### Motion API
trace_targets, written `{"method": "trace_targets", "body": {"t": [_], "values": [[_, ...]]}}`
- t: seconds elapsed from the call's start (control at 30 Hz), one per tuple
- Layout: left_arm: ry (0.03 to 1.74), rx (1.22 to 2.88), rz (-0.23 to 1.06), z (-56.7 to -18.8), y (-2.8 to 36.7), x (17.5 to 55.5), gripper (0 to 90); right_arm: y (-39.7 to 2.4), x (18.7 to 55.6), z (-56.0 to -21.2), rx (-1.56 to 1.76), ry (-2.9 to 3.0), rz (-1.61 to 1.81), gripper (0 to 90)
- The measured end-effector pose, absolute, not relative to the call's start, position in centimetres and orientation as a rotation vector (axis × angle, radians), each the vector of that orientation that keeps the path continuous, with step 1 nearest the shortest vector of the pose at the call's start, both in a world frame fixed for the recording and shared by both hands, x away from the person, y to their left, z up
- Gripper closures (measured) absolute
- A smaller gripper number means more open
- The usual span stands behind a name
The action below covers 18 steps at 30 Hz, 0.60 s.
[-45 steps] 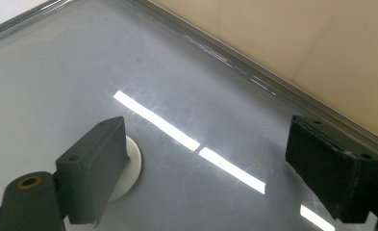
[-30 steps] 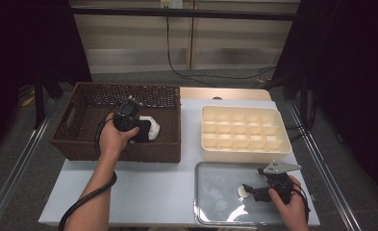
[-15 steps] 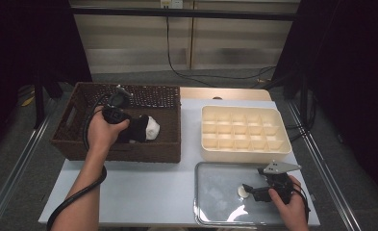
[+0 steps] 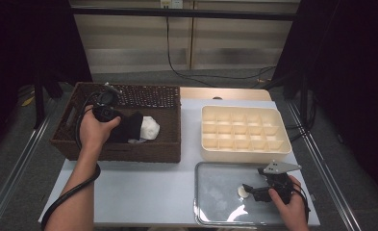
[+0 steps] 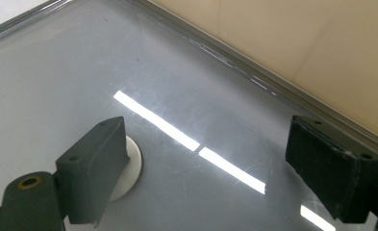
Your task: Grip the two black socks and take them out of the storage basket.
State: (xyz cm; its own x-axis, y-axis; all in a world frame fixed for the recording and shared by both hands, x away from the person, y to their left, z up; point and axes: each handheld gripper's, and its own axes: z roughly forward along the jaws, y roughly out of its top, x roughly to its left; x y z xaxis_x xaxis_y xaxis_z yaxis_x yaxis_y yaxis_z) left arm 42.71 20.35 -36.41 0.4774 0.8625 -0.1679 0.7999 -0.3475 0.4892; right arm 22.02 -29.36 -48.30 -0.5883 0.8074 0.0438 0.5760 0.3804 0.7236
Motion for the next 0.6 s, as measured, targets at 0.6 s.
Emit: {"method": "trace_targets", "body": {"t": [0.6], "values": [[1.424, 2.208, 0.157, -37.4, 20.3, 43.0, 87.1, -29.4, 22.0, -48.3, 1.209, 2.328, 1.029, 13.7]]}}
